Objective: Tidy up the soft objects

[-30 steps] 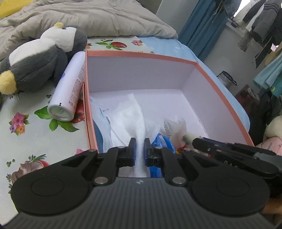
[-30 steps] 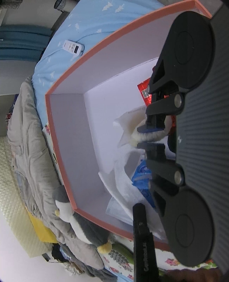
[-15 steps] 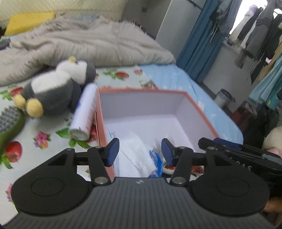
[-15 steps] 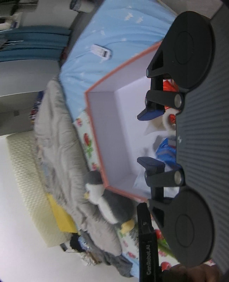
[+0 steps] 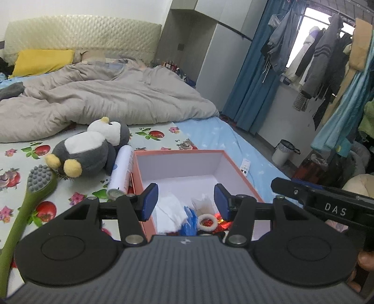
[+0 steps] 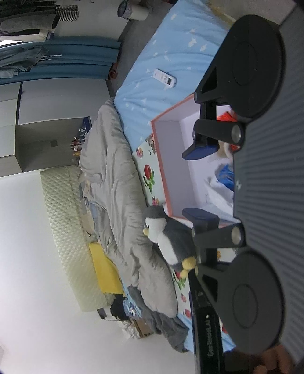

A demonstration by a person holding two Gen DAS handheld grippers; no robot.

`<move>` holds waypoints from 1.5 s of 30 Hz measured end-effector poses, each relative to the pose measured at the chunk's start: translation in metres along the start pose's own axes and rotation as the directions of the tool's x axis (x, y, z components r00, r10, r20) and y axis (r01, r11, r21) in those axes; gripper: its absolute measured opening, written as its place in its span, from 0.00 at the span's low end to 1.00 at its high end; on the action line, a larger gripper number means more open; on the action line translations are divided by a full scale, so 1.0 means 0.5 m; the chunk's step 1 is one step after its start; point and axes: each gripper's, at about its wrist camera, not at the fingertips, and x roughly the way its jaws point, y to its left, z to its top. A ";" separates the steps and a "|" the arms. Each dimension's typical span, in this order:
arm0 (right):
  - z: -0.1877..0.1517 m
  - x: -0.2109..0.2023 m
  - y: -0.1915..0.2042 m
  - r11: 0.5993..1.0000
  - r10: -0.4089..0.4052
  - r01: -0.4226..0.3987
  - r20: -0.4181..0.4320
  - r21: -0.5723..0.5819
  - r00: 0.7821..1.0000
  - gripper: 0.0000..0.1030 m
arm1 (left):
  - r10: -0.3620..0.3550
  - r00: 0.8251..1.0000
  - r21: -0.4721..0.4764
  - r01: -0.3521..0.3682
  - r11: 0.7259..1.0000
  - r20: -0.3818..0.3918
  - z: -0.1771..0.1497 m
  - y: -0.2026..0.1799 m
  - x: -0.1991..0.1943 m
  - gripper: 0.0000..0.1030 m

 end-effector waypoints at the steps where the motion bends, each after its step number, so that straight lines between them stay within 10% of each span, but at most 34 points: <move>1: -0.005 -0.016 0.009 1.000 0.004 -0.004 -0.002 -0.012 1.000 0.47 | -0.004 1.000 0.006 0.004 1.000 0.004 -0.007 -0.003 -0.021 0.57; 20: -0.134 -0.163 0.063 0.998 -0.017 0.014 -0.040 -0.061 0.999 0.47 | 0.040 0.999 -0.012 -0.041 0.999 -0.025 -0.183 -0.020 -0.202 0.57; 45: -0.144 -0.169 0.040 0.997 -0.044 0.042 -0.033 -0.067 0.998 0.47 | 0.031 0.999 0.001 -0.030 1.000 -0.037 -0.169 -0.041 -0.179 0.72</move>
